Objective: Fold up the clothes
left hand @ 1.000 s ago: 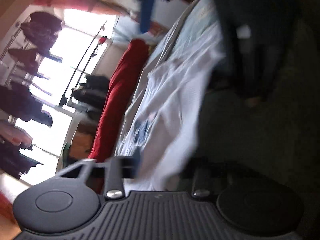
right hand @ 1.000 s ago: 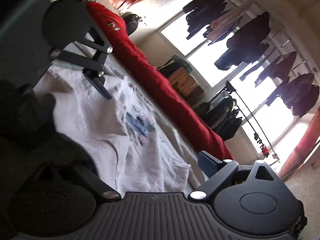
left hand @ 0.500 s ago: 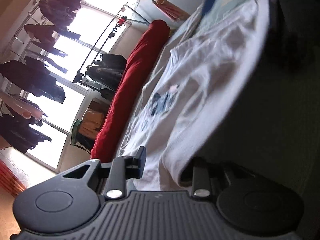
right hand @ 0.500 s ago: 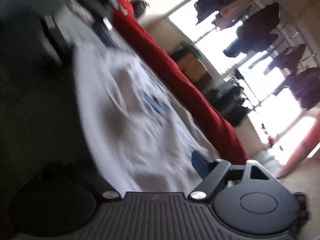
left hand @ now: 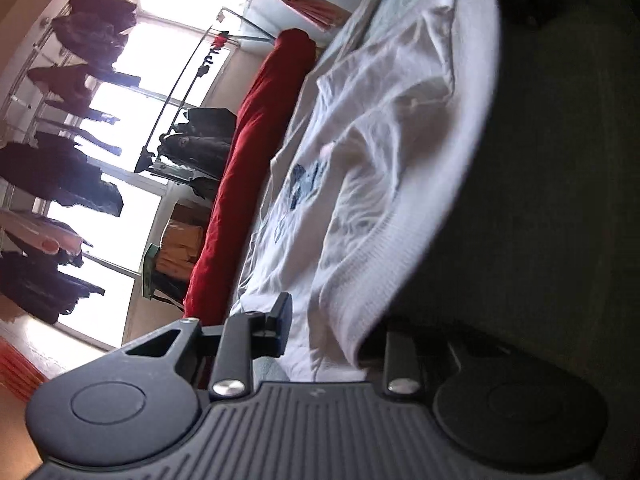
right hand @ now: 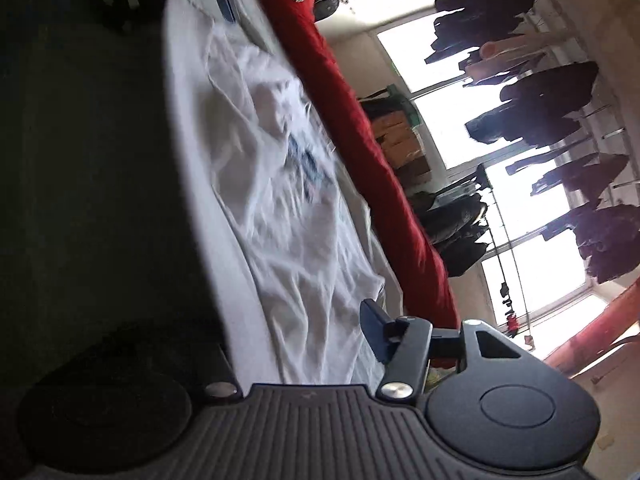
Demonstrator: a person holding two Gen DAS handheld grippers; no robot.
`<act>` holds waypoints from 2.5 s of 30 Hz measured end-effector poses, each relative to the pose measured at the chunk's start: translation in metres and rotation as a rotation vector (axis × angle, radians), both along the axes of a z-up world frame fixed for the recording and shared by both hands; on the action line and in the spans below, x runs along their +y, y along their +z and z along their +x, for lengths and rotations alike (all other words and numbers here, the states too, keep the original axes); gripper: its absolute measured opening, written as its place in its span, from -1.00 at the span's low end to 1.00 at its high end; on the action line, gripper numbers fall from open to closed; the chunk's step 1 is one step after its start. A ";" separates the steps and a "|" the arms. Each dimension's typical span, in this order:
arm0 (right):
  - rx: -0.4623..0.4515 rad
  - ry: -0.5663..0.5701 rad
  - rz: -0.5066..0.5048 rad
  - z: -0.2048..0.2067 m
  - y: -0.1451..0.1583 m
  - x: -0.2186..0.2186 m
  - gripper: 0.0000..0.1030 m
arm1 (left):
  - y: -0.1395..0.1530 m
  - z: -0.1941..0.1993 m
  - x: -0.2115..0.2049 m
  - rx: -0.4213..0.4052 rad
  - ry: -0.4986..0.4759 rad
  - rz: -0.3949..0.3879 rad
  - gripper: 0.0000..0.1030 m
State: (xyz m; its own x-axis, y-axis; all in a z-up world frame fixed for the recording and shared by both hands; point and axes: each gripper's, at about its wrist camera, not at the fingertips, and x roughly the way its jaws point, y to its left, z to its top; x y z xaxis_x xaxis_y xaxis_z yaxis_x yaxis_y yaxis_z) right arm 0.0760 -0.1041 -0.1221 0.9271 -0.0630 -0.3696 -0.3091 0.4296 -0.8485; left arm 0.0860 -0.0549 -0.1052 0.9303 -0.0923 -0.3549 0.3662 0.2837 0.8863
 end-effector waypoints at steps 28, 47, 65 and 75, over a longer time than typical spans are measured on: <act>0.476 0.071 0.131 -0.035 0.063 -0.011 -0.78 | 0.051 -0.079 0.018 0.294 -0.067 -0.005 -0.82; 0.532 -0.031 0.757 -0.022 0.137 -0.090 -0.04 | 0.140 0.042 0.139 0.616 0.386 -0.998 -0.24; 0.523 -0.312 1.048 0.130 0.090 -0.155 -0.02 | 0.046 0.253 0.195 0.780 0.665 -1.507 -0.14; 0.520 -0.407 1.167 0.187 0.056 -0.179 0.00 | 0.037 0.276 0.173 0.738 0.576 -1.460 -0.34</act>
State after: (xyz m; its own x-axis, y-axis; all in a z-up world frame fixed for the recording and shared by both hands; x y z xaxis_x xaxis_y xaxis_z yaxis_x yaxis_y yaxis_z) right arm 0.2629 -0.2829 -0.0663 0.6544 0.2928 -0.6971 -0.1600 0.9547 0.2508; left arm 0.3623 0.1182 -0.0687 0.6506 -0.4401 -0.6190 0.1152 0.8627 -0.4924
